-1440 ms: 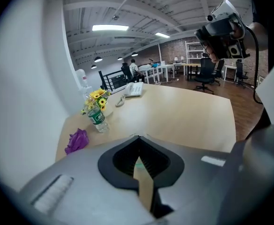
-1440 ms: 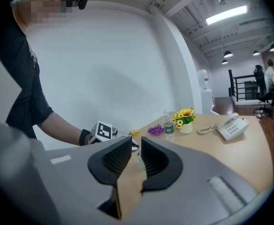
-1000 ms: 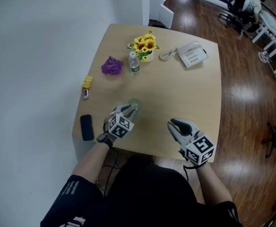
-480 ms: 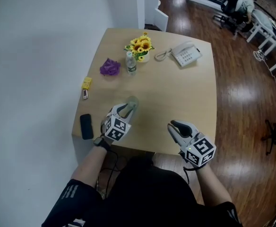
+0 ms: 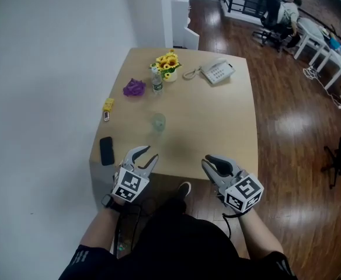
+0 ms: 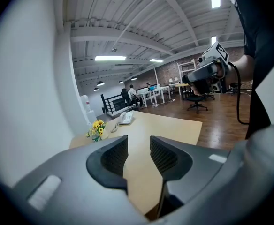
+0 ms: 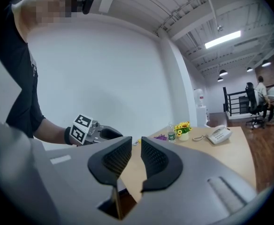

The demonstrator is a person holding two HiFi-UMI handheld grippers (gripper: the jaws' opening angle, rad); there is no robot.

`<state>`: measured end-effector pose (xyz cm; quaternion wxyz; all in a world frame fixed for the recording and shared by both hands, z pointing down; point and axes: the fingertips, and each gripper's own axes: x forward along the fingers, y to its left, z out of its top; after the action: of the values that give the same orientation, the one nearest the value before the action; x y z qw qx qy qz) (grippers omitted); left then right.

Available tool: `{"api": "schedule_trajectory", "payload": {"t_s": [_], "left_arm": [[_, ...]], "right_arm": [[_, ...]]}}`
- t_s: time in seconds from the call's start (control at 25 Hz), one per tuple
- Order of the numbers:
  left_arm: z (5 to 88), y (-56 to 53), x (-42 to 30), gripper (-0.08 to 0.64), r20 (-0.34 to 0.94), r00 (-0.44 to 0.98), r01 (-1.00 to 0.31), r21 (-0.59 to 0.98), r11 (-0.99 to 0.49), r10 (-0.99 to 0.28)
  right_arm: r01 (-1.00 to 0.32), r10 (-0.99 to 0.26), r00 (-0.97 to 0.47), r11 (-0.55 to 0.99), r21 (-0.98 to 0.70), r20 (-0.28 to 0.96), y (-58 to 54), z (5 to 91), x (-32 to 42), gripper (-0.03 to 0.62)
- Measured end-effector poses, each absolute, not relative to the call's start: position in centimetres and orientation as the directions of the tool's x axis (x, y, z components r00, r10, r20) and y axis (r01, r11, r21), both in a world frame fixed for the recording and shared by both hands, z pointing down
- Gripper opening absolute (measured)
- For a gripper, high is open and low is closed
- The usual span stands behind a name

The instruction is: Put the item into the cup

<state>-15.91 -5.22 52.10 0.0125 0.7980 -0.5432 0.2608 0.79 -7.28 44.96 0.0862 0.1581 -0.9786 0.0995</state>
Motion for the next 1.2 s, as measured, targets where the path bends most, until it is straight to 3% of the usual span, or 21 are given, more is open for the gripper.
{"api": "schedule_trajectory", "payload": {"t_s": [0.28, 0.56, 0.92, 1.2], "left_arm": [[53.5, 4.7, -11.5, 0.172, 0.478, 0.327, -0.871, -0.183, -0.457, -0.815], [53.0, 9.4, -9.1, 0.172, 0.433, 0.391, -0.874, -0.102, -0.475, -0.812], [52.2, 13.5, -11.7, 0.172, 0.408, 0.408, -0.877, -0.075, -0.475, -0.817], [53.2, 14.8, -14.1, 0.172, 0.435, 0.400, -0.886, -0.043, -0.462, -0.807]], "right_arm": [[-0.348, -0.305, -0.925, 0.919, -0.186, 0.225, 0.1, 45.6, 4.8, 0.067], [-0.407, -0.357, -0.899, 0.895, -0.183, 0.254, 4.6, 46.5, 7.5, 0.009], [-0.509, -0.450, -0.852, 0.831, -0.225, 0.267, 7.0, 48.2, 8.5, 0.008], [-0.498, -0.454, -0.858, 0.850, -0.173, 0.239, 7.5, 45.8, 6.5, 0.008]]}}
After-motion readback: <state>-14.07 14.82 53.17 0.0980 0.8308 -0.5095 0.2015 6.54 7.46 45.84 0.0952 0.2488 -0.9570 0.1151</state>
